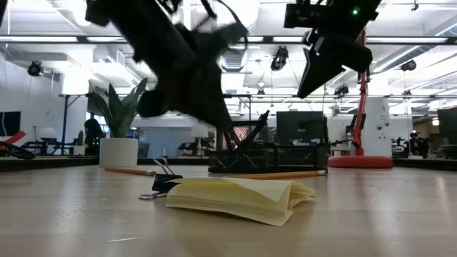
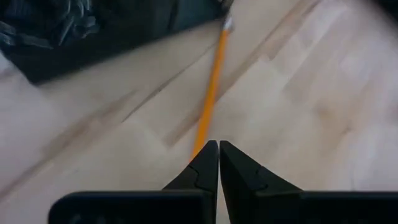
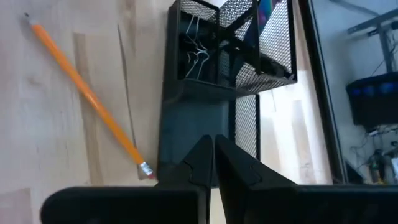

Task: Pick and place office supplies into organizer
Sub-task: Put the bottom orange pencil into the black desk organizer

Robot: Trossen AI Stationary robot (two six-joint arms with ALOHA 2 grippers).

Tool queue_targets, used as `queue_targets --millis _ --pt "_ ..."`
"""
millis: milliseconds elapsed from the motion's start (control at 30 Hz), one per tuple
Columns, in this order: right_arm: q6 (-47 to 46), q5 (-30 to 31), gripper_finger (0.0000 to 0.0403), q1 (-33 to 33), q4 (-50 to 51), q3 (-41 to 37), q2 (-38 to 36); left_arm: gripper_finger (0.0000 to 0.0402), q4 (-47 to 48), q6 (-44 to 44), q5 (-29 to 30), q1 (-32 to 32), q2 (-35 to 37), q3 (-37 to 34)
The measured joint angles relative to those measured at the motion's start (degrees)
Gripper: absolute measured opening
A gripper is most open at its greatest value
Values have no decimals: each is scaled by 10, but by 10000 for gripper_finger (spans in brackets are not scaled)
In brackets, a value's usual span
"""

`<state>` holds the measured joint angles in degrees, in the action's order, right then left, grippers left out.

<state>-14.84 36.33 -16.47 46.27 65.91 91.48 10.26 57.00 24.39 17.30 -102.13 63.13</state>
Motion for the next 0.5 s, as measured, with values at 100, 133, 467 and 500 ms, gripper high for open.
queue_targets --millis 100,133,467,500 --pt "12 1 9 0 0 -9 0 0 6 -4 -4 10 -58 25" --pt "17 1 9 -1 -4 -12 0 0 27 -4 -4 12 -71 33" --pt "57 -1 9 -1 -18 -51 0 0 81 -117 41 34 -83 65" --pt "71 -1 9 -1 -28 -56 0 0 78 -135 42 36 -83 62"
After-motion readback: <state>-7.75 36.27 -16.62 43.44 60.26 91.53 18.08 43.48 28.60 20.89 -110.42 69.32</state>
